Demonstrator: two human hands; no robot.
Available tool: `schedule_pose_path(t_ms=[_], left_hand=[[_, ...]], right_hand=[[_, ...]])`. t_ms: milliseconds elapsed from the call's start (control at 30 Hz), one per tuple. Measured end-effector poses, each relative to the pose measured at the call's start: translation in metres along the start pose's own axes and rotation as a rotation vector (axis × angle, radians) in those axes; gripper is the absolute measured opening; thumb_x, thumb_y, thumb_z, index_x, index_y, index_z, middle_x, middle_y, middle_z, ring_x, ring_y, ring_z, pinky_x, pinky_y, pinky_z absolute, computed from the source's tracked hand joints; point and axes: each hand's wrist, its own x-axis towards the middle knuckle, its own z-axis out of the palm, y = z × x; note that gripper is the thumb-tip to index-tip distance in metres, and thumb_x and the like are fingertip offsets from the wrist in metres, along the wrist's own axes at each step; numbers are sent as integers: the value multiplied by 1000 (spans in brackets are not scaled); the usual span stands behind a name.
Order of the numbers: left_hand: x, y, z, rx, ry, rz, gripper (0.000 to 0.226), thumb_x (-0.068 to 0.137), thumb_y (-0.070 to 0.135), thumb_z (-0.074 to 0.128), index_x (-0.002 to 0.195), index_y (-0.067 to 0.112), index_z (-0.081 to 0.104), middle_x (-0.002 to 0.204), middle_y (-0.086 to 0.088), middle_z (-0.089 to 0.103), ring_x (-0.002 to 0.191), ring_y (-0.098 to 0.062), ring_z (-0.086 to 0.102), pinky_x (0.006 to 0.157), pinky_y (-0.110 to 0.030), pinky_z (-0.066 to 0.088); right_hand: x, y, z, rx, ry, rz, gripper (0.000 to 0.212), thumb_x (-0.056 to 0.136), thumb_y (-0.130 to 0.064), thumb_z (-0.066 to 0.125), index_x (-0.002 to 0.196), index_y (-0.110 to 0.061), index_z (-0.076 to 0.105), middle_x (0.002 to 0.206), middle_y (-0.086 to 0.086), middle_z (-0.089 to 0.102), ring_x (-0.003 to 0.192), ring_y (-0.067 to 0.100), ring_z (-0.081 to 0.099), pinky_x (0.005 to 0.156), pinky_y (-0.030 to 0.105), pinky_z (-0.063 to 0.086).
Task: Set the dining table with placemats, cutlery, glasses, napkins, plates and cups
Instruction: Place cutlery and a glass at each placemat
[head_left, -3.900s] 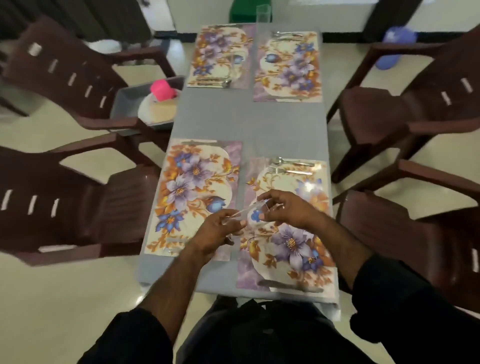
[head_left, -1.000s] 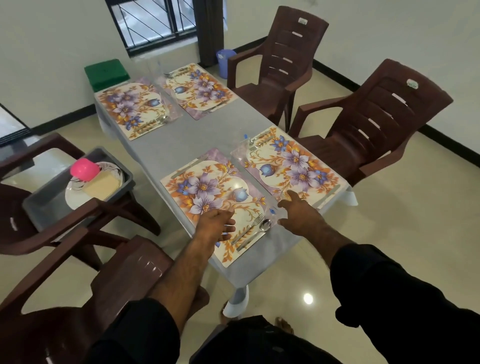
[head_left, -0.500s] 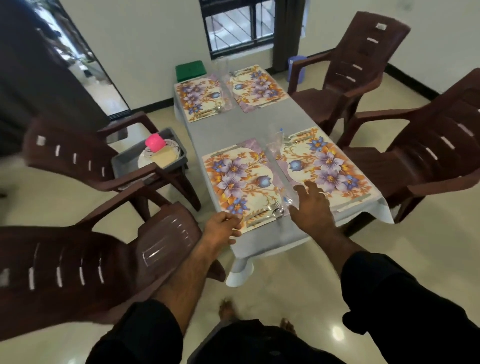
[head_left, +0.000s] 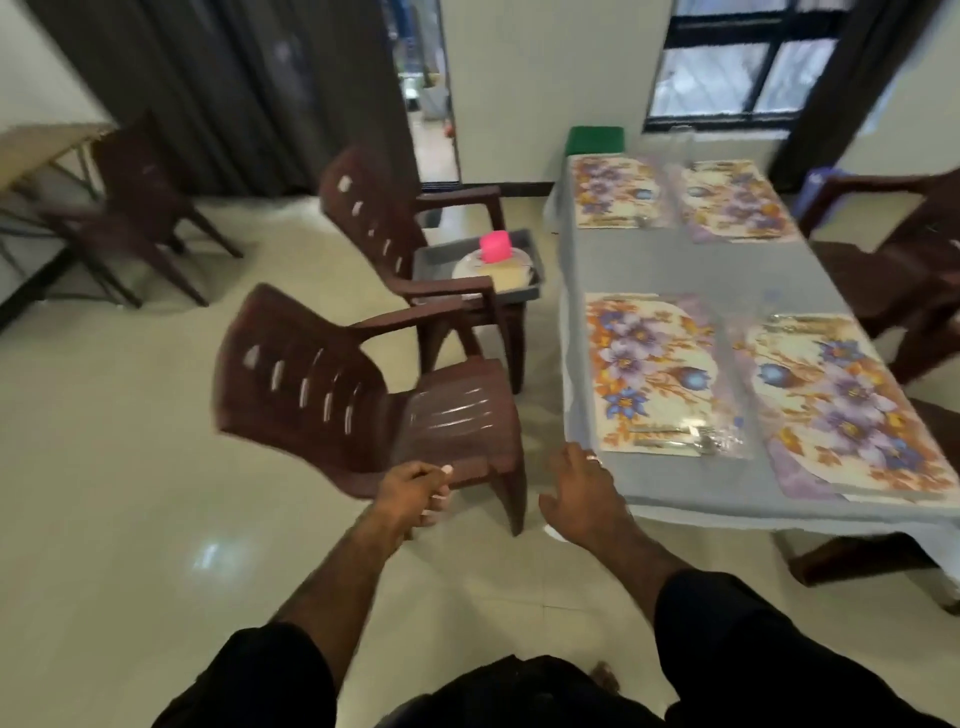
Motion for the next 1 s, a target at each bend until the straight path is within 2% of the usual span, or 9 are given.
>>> schedule_pose_path(t_ms=[33,100,167,367,533,700,833,1000], left_hand=[[-7,-11,-24,-15,18,-16,19,103,24,73,105,5,71,86,-11,69,61,-15,62,55,-27,46],[-17,-38,-74,-26,46,-37,25,103,27,72,108,3,70,87,-8,71,67,-17,65,59,-28,50],[-24,-67,-130,-46,78,-58,32,101,29,74,112,-1,70,89,-7,73,73,-19,68,64,-30,52],[-41,-136,-275,-116,155,-90,36,98,35,77,110,1,71,95,-8,74,78,-19,69,65,-30,52],[-34,-158,-359,-169,215,-112,36,98,34,77,107,0,70,91,-7,72,76,-19,67,65,-30,50],[5,-162,-412,-234,257,-143,35,97,34,78,106,1,70,89,-5,72,75,-19,66,65,-31,49],[41,-159,-453,-204,252,-188,30,97,38,77,105,9,72,94,-4,76,79,-18,71,68,-32,54],[89,-139,-536,-224,354,-260,30,97,40,77,106,11,72,103,-9,76,84,-20,72,73,-35,57]], right_hand=[[2,-19,13,15,-31,-31,56,70,-31,84,119,-22,60,111,11,63,89,39,66,75,44,58],[6,-59,40,3,-104,-51,51,76,-40,71,123,-23,63,120,9,60,96,40,64,83,45,57],[11,-105,73,-25,-185,-68,57,78,-47,61,127,-19,65,127,9,57,103,40,62,90,44,55],[5,-264,133,-82,-365,-213,55,88,-45,67,137,-23,59,141,3,47,123,30,56,105,40,48],[20,-368,159,-97,-433,-322,54,89,-48,69,136,-26,59,140,-1,46,121,25,55,105,40,49],[77,-421,205,-71,-534,-332,53,81,-55,65,127,-30,60,134,-5,48,113,20,65,98,41,56],[126,-487,226,-110,-599,-364,51,91,-47,71,137,-27,57,140,-2,46,122,22,57,102,40,52],[205,-566,262,-164,-712,-453,55,92,-51,68,139,-26,54,142,1,46,125,26,54,99,42,54]])
